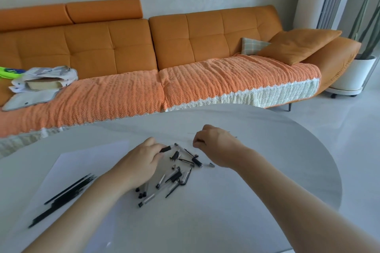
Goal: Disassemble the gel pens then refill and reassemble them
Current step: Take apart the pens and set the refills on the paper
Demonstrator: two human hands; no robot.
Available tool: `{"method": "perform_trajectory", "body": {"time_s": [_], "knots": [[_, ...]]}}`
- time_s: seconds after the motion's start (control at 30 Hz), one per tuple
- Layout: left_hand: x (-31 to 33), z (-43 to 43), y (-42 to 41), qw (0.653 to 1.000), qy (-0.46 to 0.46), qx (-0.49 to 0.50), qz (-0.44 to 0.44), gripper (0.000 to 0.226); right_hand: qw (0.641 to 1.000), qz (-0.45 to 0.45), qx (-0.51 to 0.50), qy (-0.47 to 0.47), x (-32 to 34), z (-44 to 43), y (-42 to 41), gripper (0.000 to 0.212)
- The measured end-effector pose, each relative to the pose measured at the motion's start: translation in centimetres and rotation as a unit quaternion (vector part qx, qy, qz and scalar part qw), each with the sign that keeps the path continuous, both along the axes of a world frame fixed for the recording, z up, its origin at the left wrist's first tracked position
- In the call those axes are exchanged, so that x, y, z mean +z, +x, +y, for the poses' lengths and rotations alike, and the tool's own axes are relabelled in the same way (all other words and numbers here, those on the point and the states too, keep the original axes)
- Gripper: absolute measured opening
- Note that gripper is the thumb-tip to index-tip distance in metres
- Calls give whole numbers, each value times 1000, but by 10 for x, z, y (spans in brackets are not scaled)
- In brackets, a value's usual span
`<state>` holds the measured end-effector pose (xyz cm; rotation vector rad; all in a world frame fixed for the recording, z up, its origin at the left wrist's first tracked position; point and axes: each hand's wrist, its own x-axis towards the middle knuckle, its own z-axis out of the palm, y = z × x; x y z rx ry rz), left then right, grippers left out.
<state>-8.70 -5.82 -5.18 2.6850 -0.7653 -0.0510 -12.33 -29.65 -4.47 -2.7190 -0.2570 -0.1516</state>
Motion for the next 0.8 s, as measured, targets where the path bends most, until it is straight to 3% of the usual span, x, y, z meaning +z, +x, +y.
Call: {"method": "perform_trajectory", "body": {"time_s": [0.17,0.27,0.37,0.5,0.63,0.8], "knots": [[2,29,-13,998,0,57,-17,22,998,42,35,-19,0,31,6,22],[2,34,-13,993,-58,105,21,14,997,59,31,-34,-1,44,9,24],[0,30,-11,981,-142,118,62,33,999,46,3,-25,-2,46,13,23],[-3,15,-1,970,-183,142,76,31,995,52,-80,-24,-6,32,25,23],[-10,1,7,969,-167,160,85,33,990,93,-101,2,-10,22,27,17],[-10,-7,9,974,-141,156,82,45,992,80,-102,-12,-8,15,25,15]]}}
